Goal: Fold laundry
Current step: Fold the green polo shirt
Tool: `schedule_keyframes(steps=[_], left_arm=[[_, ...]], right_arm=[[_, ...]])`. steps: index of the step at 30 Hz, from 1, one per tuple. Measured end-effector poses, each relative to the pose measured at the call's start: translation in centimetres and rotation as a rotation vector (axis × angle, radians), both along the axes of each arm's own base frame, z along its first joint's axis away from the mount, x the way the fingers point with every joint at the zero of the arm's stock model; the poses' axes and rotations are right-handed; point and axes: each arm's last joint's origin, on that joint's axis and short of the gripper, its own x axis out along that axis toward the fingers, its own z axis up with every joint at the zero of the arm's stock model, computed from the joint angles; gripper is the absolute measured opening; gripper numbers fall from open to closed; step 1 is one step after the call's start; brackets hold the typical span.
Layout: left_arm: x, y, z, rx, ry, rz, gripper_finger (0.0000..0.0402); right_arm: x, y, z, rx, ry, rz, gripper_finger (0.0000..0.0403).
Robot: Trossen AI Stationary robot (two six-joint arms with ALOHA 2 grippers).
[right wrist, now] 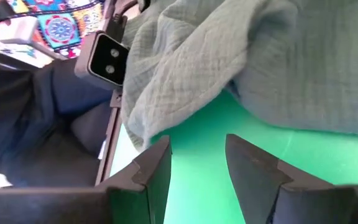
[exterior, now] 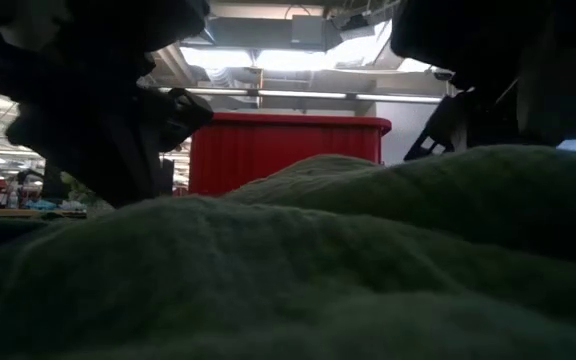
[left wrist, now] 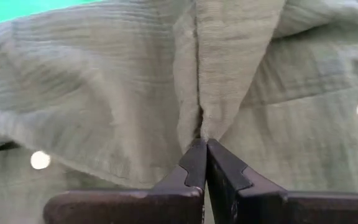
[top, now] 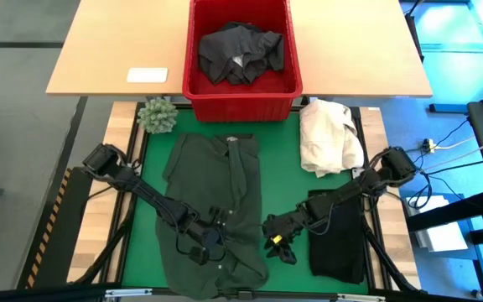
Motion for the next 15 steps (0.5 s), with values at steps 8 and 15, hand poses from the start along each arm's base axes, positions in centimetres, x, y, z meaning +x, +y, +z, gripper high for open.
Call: schedule_keyframes(steps=[8,15], left_arm=[[0.0,0.9,-0.3,0.018,0.045,0.037,0.0000],[-0.4,1.4,-0.6,0.010,0.121,0.095,0.0000]], right_arm=[[-0.9,1.8,-0.1,-0.090,-0.047,-0.057,0.0154],[-1.0,2.1,-0.3,-0.185,-0.109,-0.158,0.0154]])
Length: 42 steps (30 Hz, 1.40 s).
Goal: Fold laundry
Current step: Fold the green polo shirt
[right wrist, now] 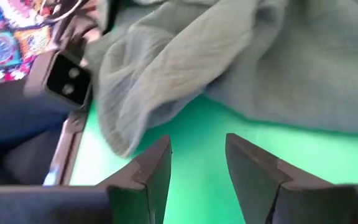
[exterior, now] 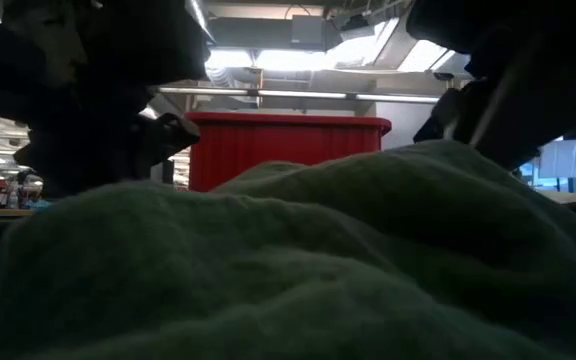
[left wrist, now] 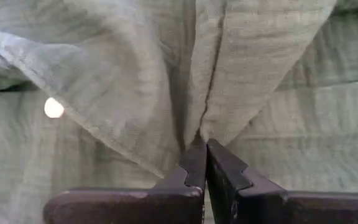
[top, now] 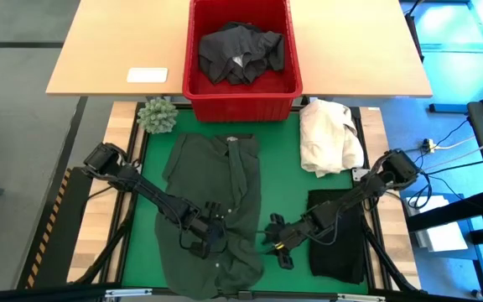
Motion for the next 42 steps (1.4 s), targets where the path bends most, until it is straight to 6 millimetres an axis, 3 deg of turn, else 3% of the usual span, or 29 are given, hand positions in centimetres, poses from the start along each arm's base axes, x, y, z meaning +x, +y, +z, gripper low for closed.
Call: schedule_keyframes(steps=[9,19,28,35,42], left_arm=[[1.0,-0.6,0.7,-0.064,-0.121,-0.035,0.0000],[1.3,-0.3,0.8,-0.055,-0.142,-0.009,0.0000],[1.0,-0.5,1.2,-0.162,-0.100,0.011,0.0005],[1.6,-0.7,5.6,-0.197,-0.250,0.021,0.0062],[2.6,-1.1,6.0,-0.219,-0.341,0.015,0.0139]], right_arm=[[0.9,0.5,-1.5,0.027,-0.042,-0.002,0.0154],[1.4,0.9,-0.4,0.108,-0.142,0.027,0.0154],[1.5,1.1,-0.2,0.143,-0.155,0.062,0.0154],[1.5,1.1,-0.2,0.133,-0.164,0.078,0.0154],[1.5,1.1,-0.2,0.130,-0.164,0.078,0.0154]])
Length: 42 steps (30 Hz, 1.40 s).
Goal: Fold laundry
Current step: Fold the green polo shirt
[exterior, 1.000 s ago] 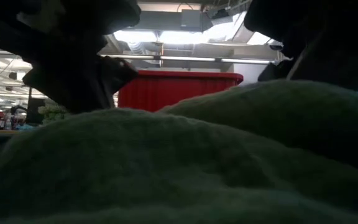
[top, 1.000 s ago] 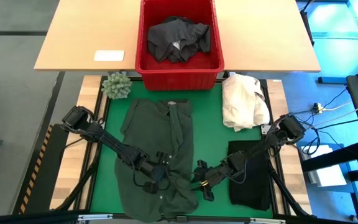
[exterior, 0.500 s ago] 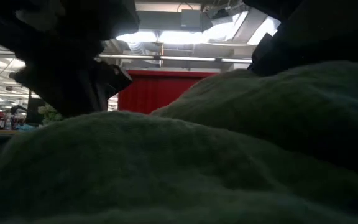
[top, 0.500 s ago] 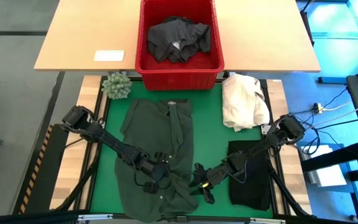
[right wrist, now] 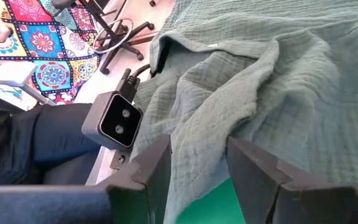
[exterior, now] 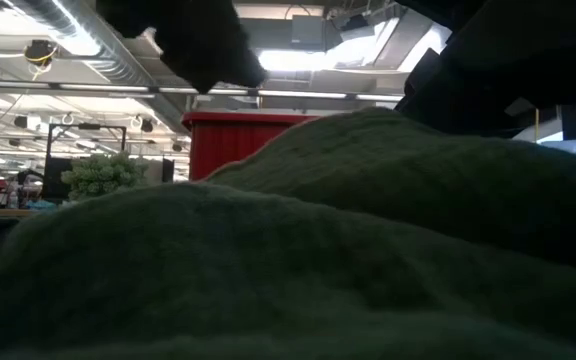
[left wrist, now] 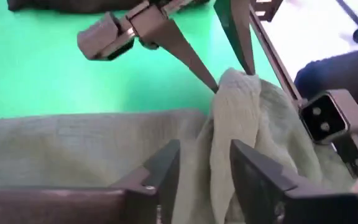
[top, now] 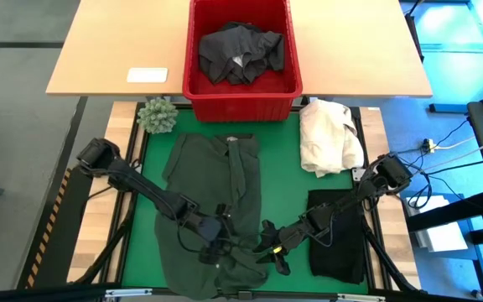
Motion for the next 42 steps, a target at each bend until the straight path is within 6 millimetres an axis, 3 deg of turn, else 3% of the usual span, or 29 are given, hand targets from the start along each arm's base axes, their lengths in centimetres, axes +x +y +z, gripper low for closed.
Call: schedule_keyframes(steps=[10,33,38,42], left_arm=[[1.6,-1.0,-2.6,-0.124,-0.016,0.019,0.0189],[2.7,-1.4,-5.7,-0.180,0.002,0.045,0.0191],[2.6,-1.7,-6.3,-0.135,0.006,0.026,0.0163],[2.5,-2.1,-6.3,-0.088,-0.015,0.012,0.0098]], right_arm=[[0.0,0.0,0.0,0.000,0.000,0.000,0.0154],[0.1,0.0,0.1,0.005,-0.015,-0.007,0.0154],[0.1,0.0,0.1,0.002,-0.016,-0.005,0.0154],[0.0,-0.2,0.1,-0.027,-0.012,0.002,0.0154]])
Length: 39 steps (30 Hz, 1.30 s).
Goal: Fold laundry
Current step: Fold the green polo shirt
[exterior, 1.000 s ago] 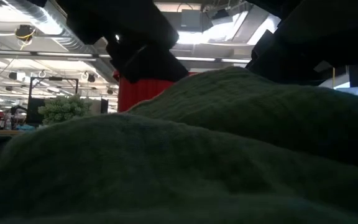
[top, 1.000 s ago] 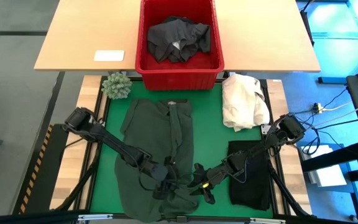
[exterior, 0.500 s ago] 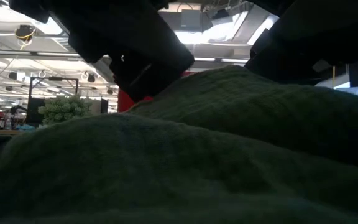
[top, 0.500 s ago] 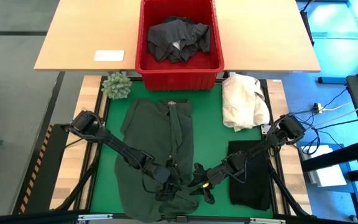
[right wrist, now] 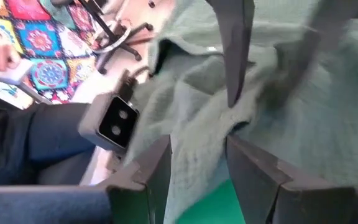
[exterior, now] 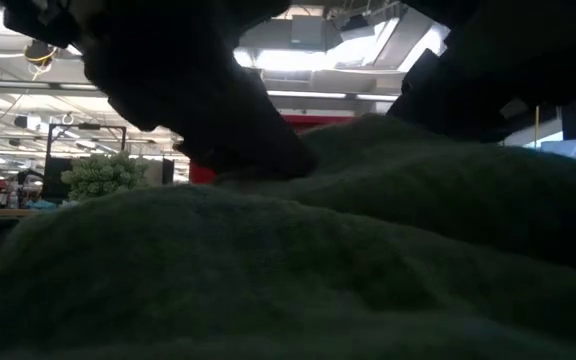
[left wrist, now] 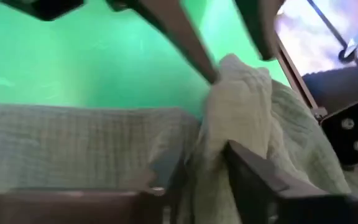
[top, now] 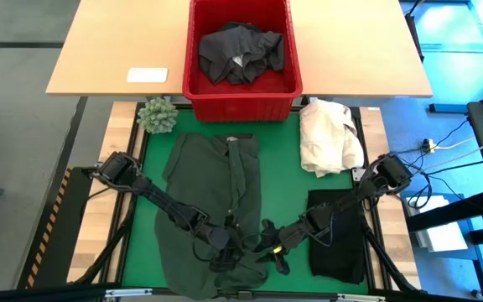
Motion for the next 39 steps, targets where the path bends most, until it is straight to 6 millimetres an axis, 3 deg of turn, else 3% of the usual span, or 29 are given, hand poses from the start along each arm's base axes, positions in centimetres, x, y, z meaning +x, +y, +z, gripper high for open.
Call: schedule_keyframes(steps=[3,6,10,18,30,39], left_arm=[[-0.2,-0.6,0.0,0.020,-0.018,-0.059,0.0024],[-0.5,-1.3,0.4,0.023,-0.047,-0.121,0.0007],[-1.5,-2.7,2.1,0.082,-0.119,-0.220,0.0003],[-3.9,-4.9,5.0,0.205,-0.238,-0.319,0.0002],[-3.1,-3.1,4.5,0.210,-0.165,-0.238,0.0001],[-2.7,-2.6,4.5,0.215,-0.164,-0.216,0.0000]], right_arm=[[-0.1,-0.7,0.4,-0.031,0.029,-0.027,0.0154],[-0.2,-1.6,1.2,-0.065,0.041,-0.075,0.0154],[-0.1,-2.9,1.6,-0.114,0.053,-0.127,0.0154],[0.8,-5.0,0.0,-0.173,0.128,-0.180,0.0154],[1.5,-5.9,0.4,-0.235,0.041,-0.208,0.0154],[2.7,-8.4,-3.4,-0.272,0.163,-0.254,0.0154]])
